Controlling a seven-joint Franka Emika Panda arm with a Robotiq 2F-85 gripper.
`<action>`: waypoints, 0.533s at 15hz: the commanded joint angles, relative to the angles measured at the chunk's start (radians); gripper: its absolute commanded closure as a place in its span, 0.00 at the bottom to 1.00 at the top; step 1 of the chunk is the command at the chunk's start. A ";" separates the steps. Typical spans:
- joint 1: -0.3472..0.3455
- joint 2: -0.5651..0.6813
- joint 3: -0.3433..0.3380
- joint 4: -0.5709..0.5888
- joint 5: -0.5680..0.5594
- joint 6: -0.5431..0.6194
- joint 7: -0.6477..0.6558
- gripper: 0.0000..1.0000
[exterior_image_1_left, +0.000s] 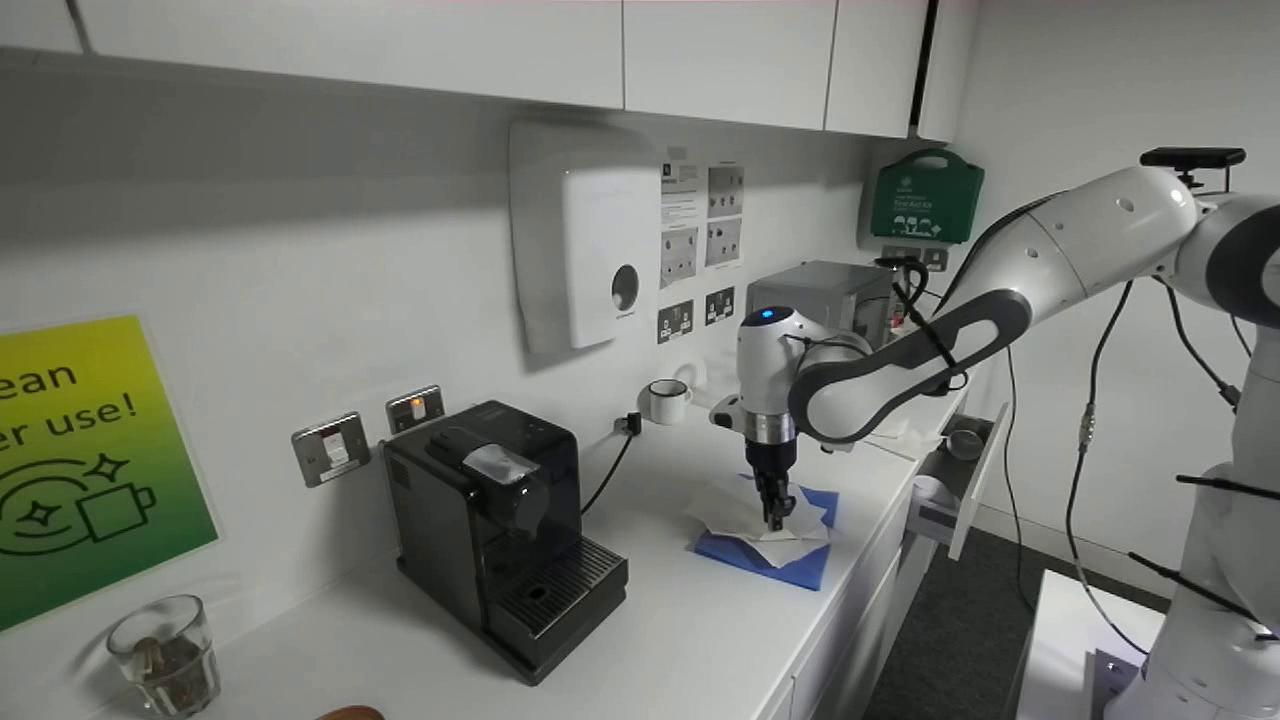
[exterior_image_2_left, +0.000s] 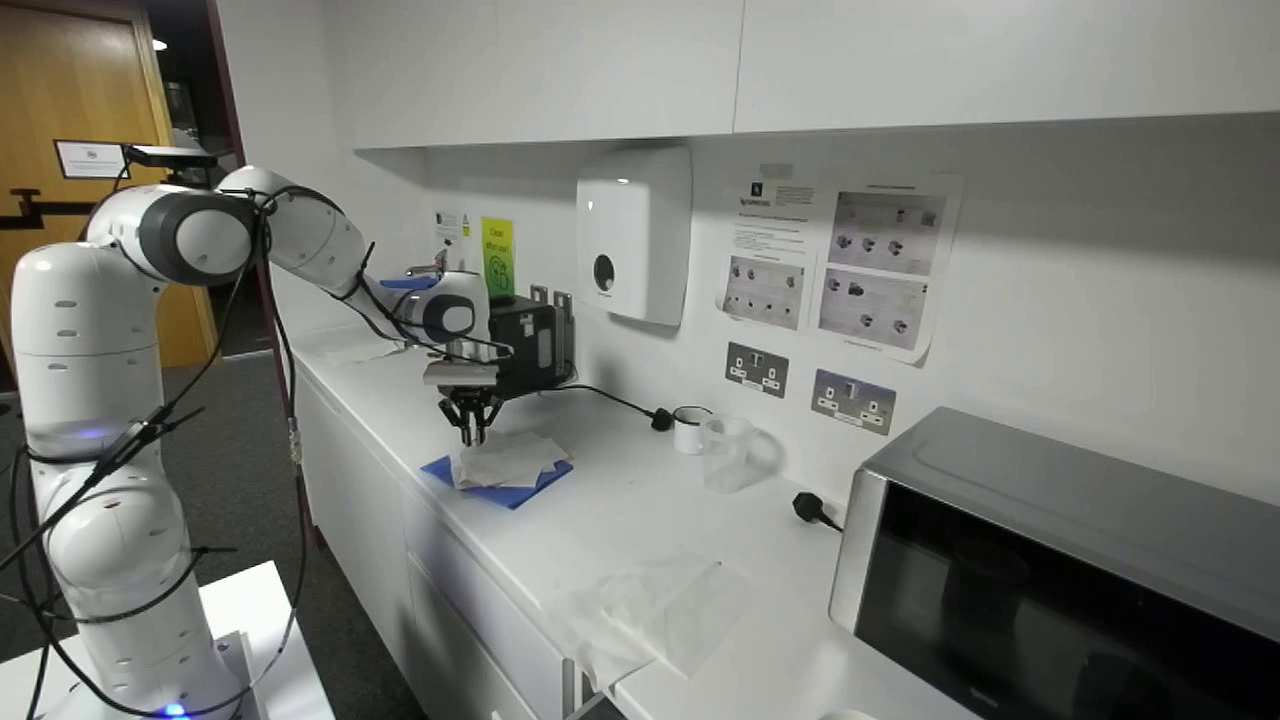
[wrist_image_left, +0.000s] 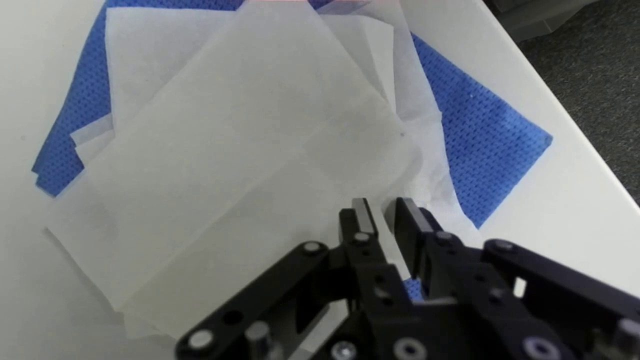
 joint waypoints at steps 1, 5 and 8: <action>-0.008 -0.037 -0.003 -0.031 0.028 0.005 -0.025 1.00; -0.009 -0.050 -0.005 -0.038 0.033 0.004 -0.012 1.00; -0.016 -0.094 -0.016 -0.065 0.042 0.006 -0.009 1.00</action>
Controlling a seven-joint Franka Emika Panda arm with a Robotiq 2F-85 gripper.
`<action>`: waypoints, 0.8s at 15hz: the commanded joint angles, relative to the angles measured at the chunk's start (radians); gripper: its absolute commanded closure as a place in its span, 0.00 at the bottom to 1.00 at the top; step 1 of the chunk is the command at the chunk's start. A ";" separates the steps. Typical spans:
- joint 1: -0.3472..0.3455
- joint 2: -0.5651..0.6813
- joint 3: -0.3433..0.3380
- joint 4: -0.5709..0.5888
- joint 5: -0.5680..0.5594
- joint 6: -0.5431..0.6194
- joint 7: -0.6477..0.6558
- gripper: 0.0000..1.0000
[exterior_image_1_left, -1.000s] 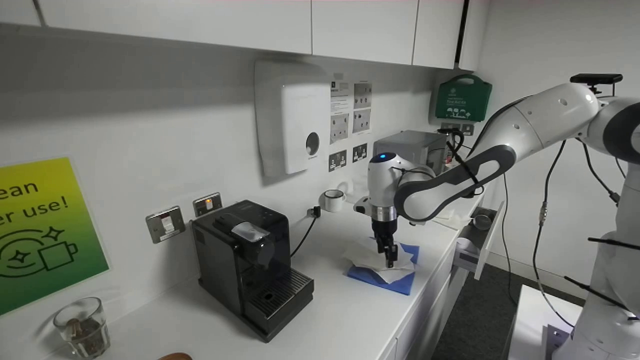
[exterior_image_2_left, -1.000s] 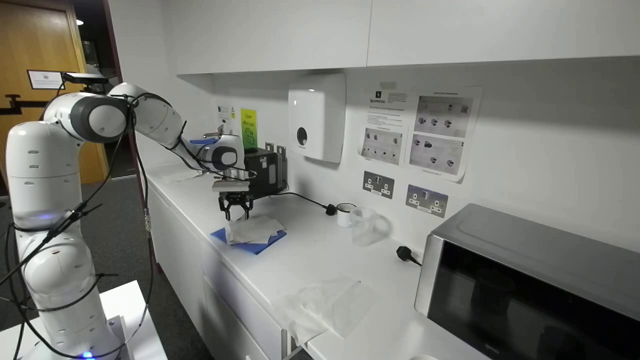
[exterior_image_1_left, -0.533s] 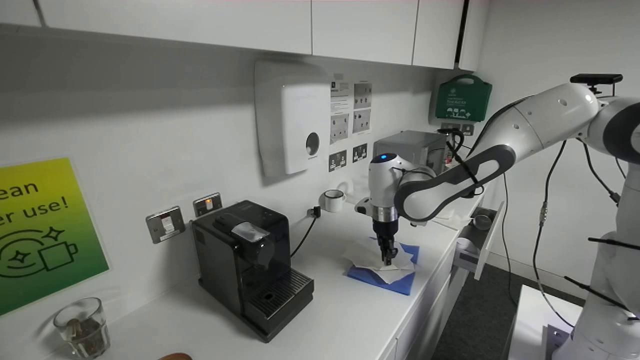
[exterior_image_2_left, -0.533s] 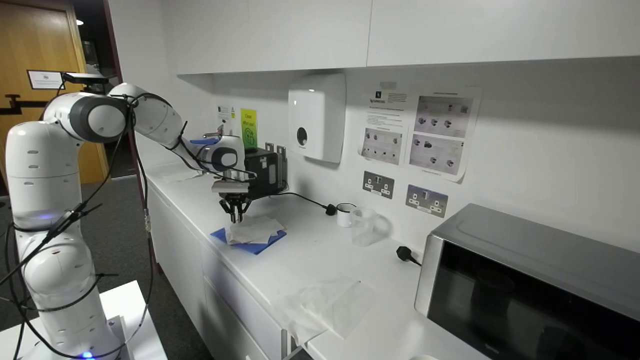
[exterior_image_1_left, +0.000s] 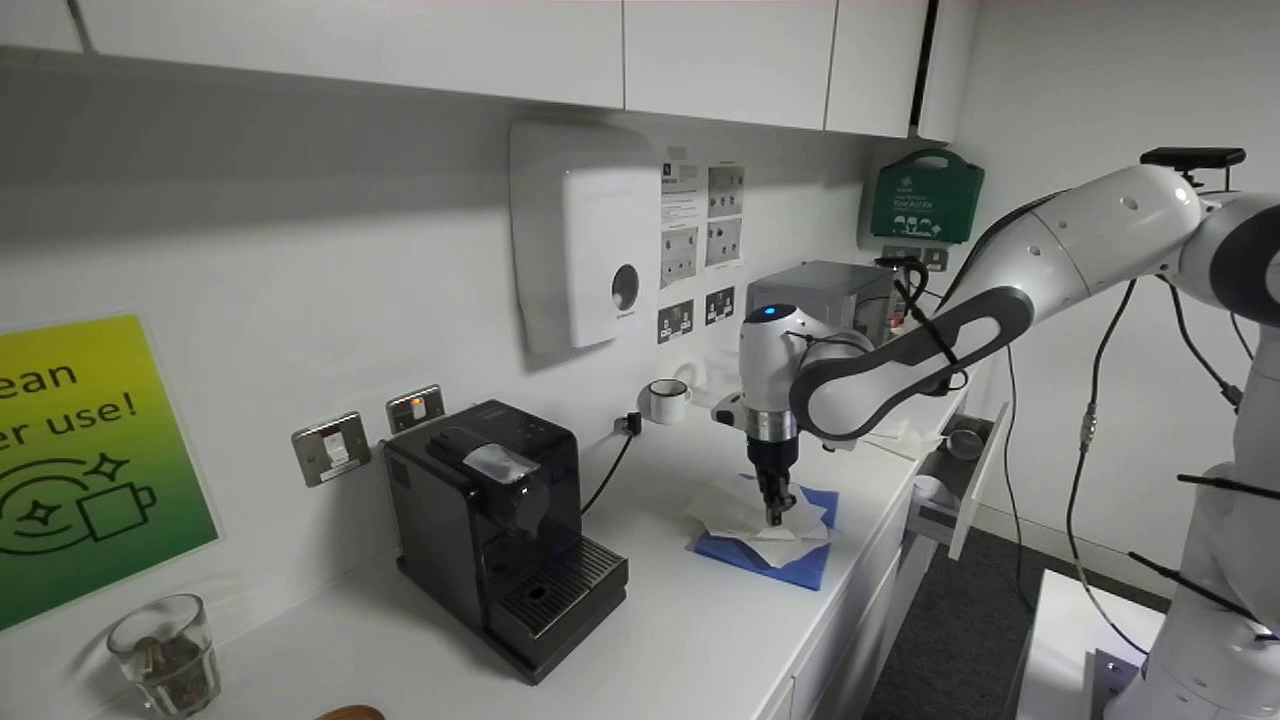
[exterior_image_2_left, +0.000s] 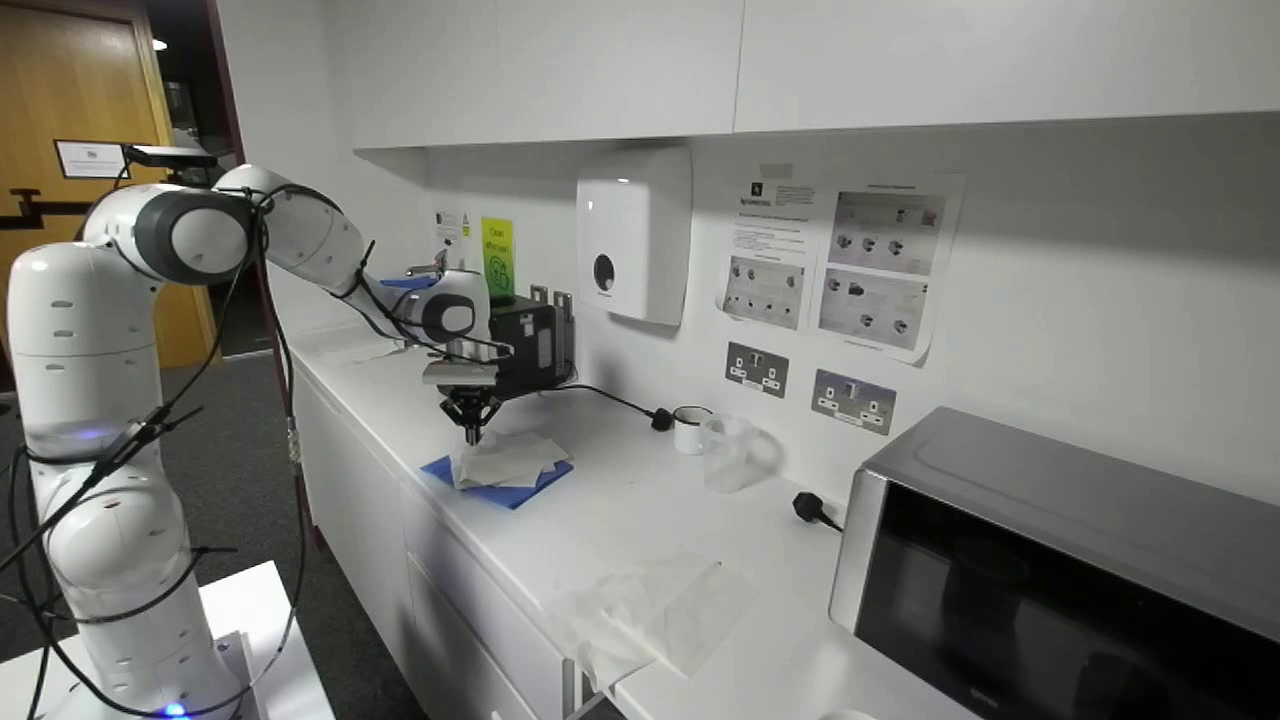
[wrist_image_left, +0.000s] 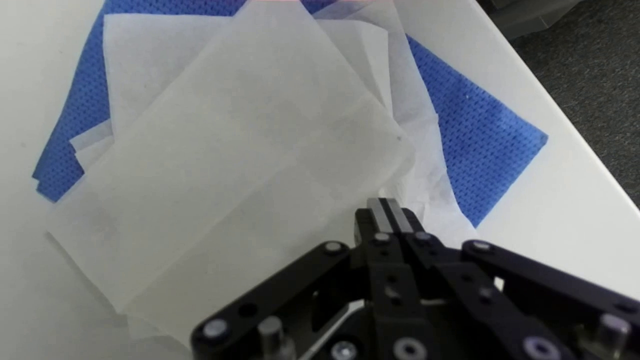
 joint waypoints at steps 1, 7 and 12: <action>-0.019 -0.107 -0.017 -0.072 0.031 0.006 -0.006 1.00; -0.040 -0.278 -0.081 -0.185 0.057 0.016 0.002 1.00; -0.054 -0.382 -0.167 -0.278 0.127 0.033 -0.020 1.00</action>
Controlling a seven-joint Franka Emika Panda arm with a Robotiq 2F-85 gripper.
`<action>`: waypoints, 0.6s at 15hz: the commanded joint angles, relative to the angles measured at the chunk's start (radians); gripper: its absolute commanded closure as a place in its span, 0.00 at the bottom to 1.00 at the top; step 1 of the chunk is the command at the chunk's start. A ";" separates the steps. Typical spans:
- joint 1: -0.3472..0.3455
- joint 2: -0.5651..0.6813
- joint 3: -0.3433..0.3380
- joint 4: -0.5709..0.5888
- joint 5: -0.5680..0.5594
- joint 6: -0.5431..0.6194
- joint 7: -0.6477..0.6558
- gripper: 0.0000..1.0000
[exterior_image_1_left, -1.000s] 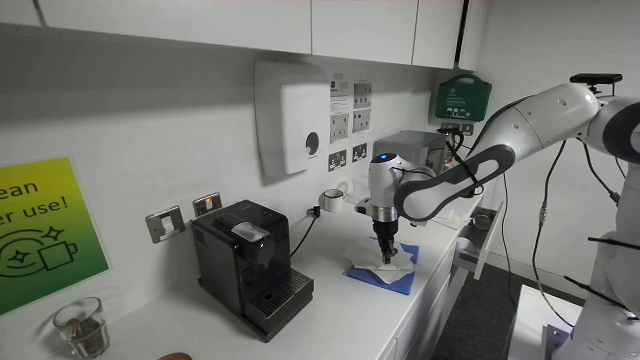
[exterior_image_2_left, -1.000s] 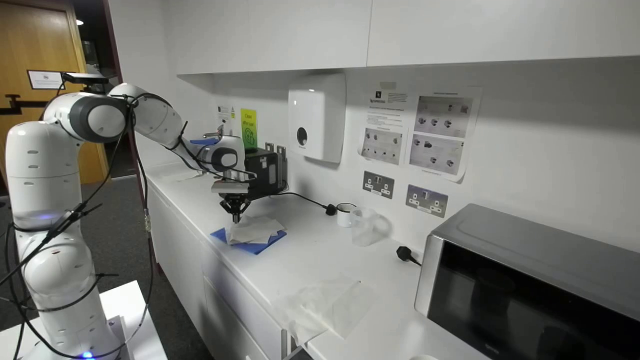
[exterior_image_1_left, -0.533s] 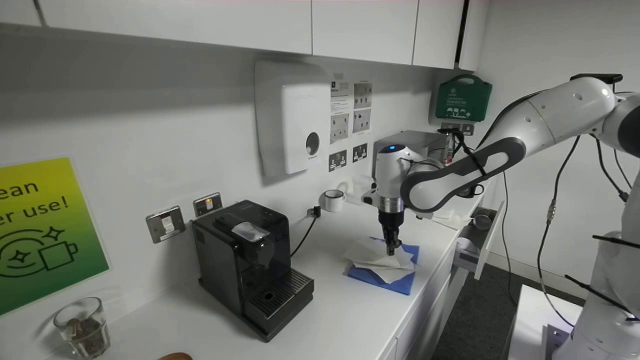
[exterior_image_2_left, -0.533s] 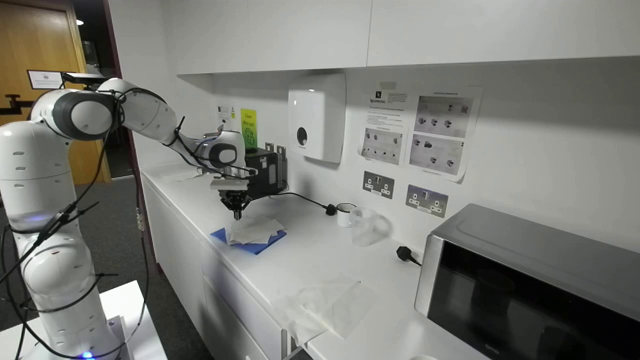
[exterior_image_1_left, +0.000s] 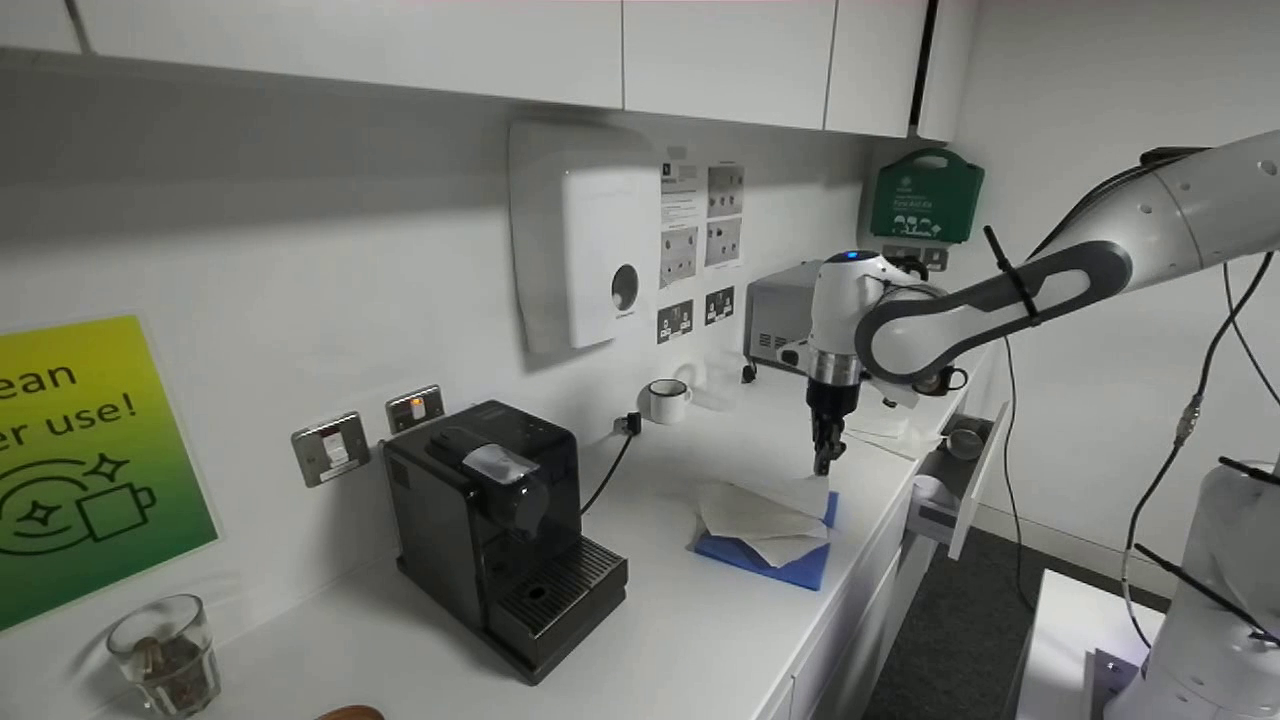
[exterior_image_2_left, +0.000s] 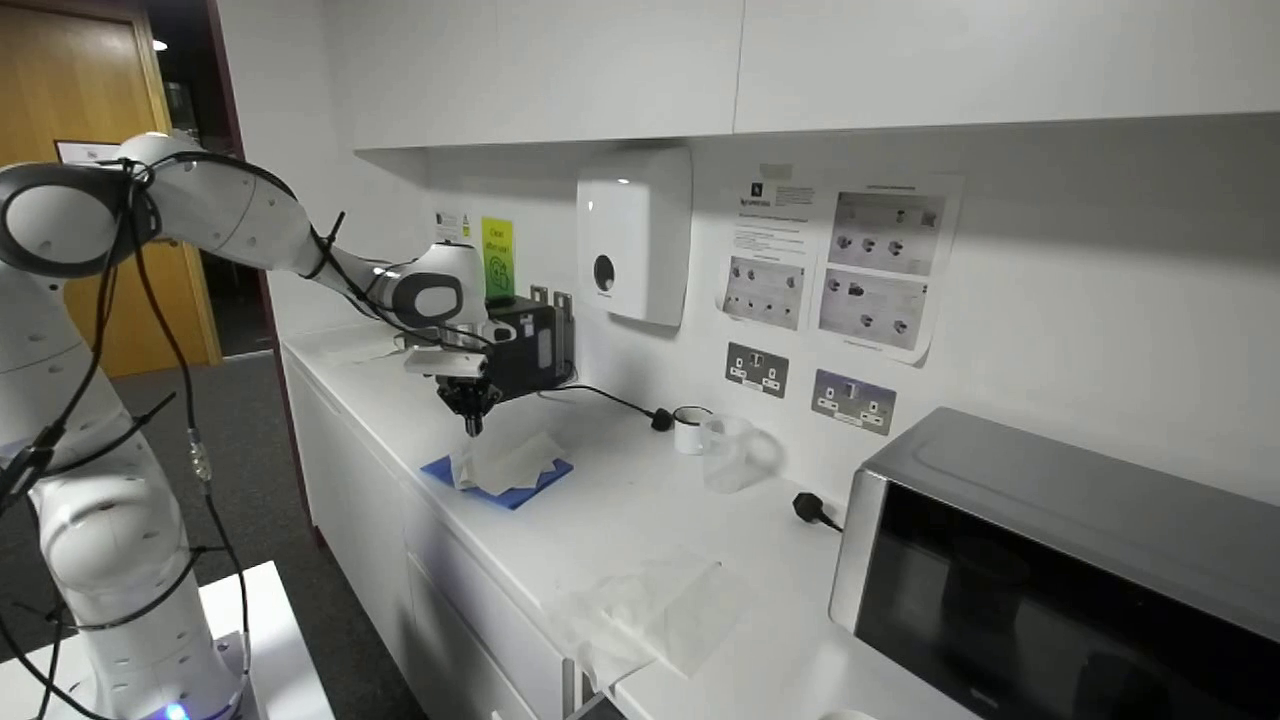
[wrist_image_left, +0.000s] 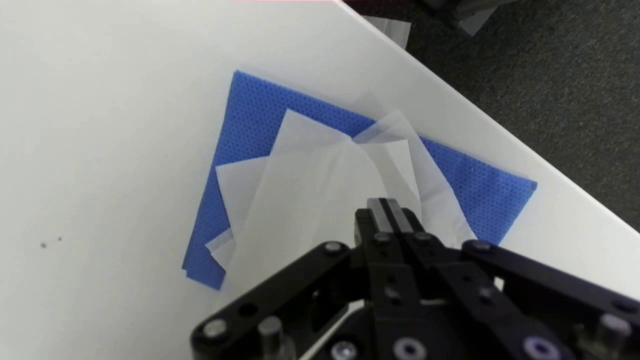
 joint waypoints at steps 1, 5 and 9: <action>-0.017 -0.106 -0.063 -0.105 0.086 0.043 -0.023 1.00; -0.033 -0.167 -0.141 -0.171 0.190 0.085 -0.023 1.00; -0.043 -0.196 -0.185 -0.202 0.243 0.103 -0.003 1.00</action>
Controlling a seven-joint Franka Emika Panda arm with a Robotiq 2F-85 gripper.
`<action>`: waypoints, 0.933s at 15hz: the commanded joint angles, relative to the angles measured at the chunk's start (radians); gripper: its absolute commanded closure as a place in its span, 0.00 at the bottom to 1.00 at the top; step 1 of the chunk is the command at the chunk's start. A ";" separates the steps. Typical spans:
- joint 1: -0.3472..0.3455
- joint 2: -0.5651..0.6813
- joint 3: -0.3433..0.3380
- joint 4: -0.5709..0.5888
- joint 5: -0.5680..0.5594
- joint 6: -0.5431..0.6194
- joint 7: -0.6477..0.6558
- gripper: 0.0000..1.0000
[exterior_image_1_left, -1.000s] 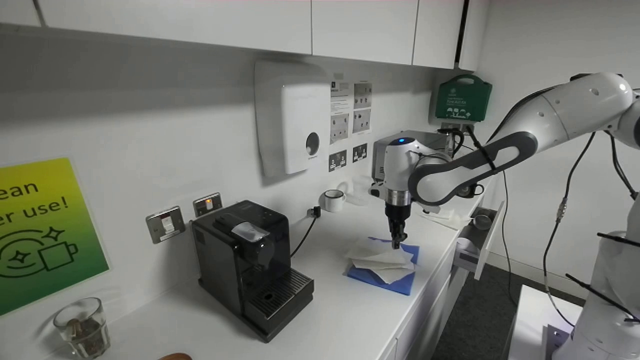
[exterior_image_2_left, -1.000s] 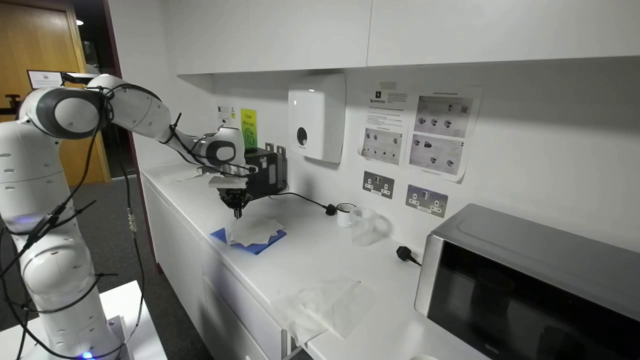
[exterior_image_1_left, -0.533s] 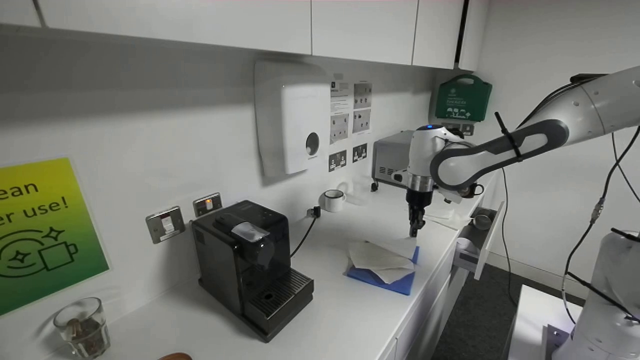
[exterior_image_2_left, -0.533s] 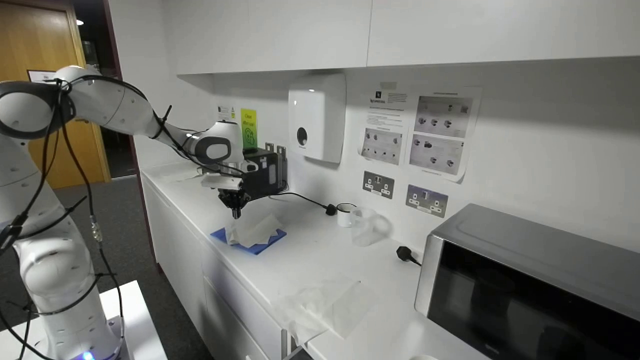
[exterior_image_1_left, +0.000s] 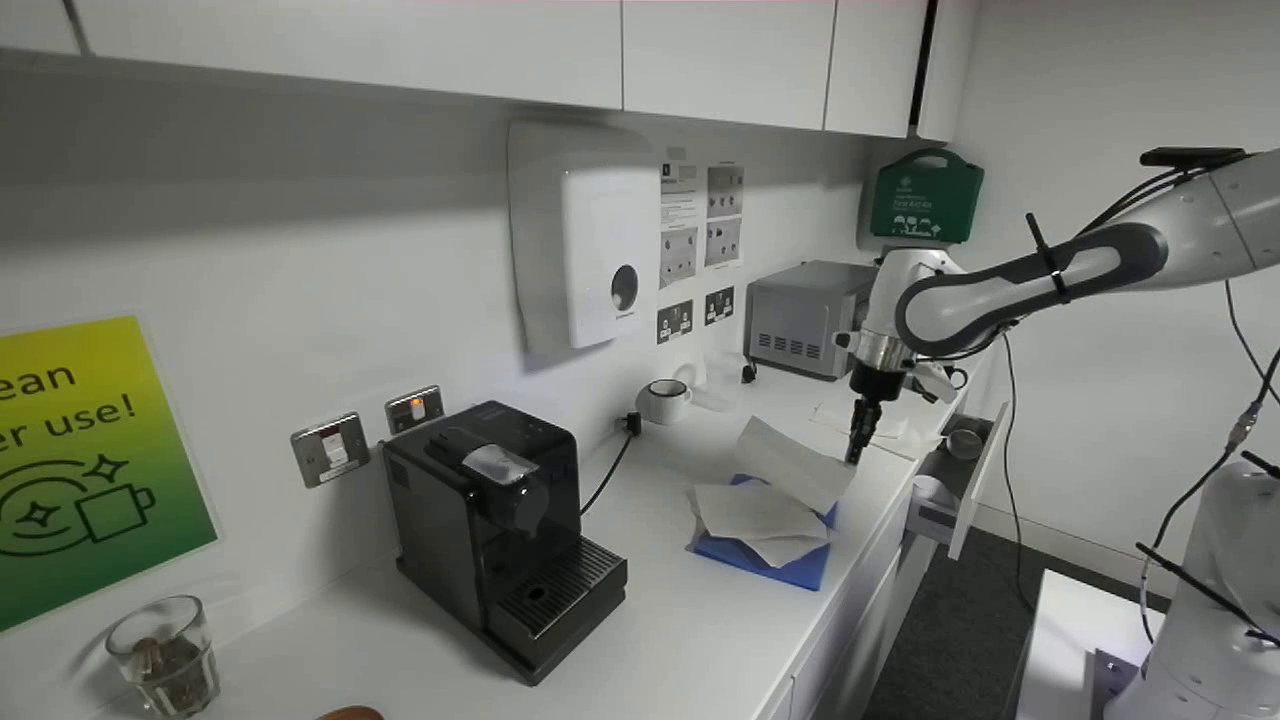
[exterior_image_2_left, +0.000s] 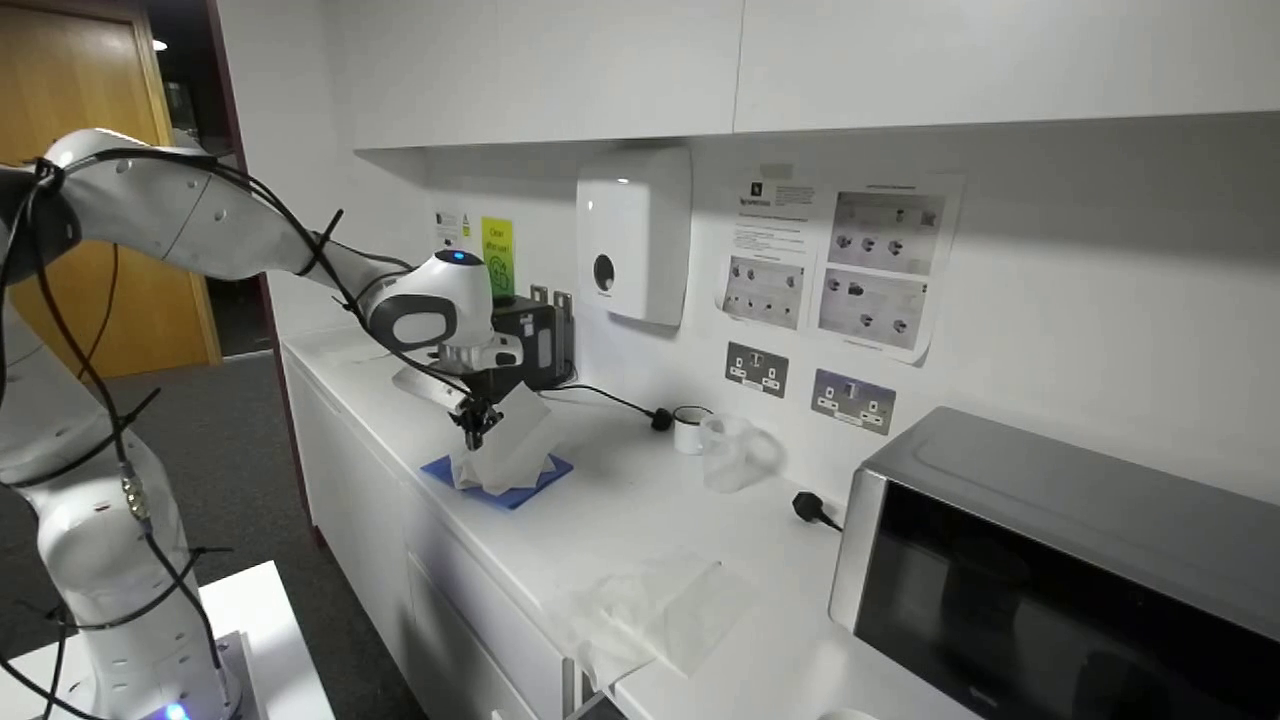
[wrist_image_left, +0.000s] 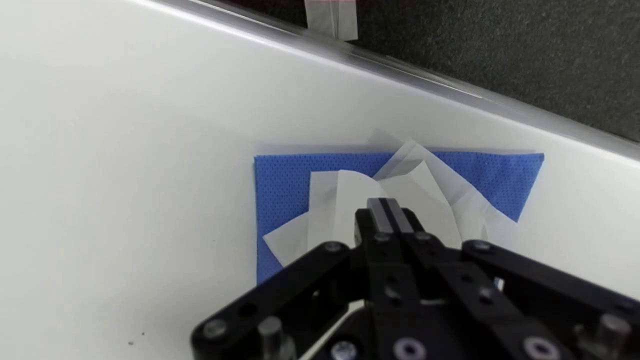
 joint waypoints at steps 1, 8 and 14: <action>-0.010 -0.061 -0.031 -0.055 0.073 0.045 -0.005 1.00; -0.043 -0.137 -0.066 -0.069 0.140 0.042 0.054 1.00; -0.119 -0.164 -0.032 -0.060 0.009 0.007 0.218 1.00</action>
